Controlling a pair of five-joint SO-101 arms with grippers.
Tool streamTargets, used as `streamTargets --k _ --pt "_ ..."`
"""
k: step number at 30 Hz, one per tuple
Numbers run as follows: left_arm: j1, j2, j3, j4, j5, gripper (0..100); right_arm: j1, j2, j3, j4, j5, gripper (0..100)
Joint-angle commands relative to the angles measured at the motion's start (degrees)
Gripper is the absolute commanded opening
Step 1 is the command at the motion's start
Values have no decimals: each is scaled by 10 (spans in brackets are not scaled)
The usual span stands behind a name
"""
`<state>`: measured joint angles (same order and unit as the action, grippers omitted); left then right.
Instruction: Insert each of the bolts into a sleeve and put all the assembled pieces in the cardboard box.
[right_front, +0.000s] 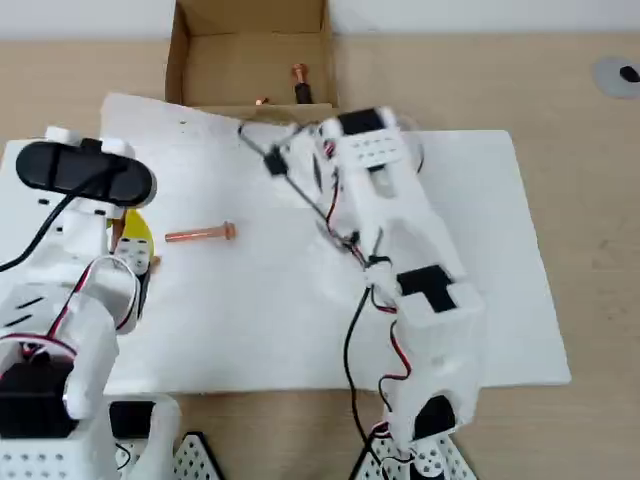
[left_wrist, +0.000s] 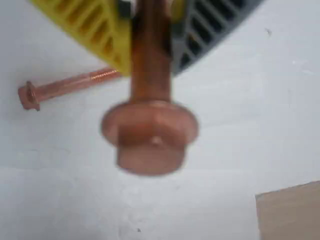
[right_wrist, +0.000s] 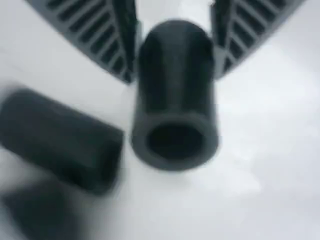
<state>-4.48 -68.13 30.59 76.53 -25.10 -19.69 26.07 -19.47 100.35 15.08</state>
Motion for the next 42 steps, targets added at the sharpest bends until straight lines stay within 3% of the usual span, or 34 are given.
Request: streamTargets --k 1,12,19,24,32,35,42 --pt "-7 -21 -4 2 -6 10 12 -103 -98 22 2 62" --pt "-3 -36 -7 18 -6 10 -19 -341 -80 21 4 63" --pt "-7 -36 -9 26 -4 10 -20 -358 58 20 40 64" --pt "-7 -36 -6 27 -1 10 -21 -361 78 19 40 64" --pt "-7 -44 -37 23 125 10 -141 -495 15 11 36 62" --pt "-6 -84 -58 18 175 10 -184 -563 15 -14 2 62" --pt "-7 -225 -9 -71 251 10 -191 -657 44 19 -34 62"
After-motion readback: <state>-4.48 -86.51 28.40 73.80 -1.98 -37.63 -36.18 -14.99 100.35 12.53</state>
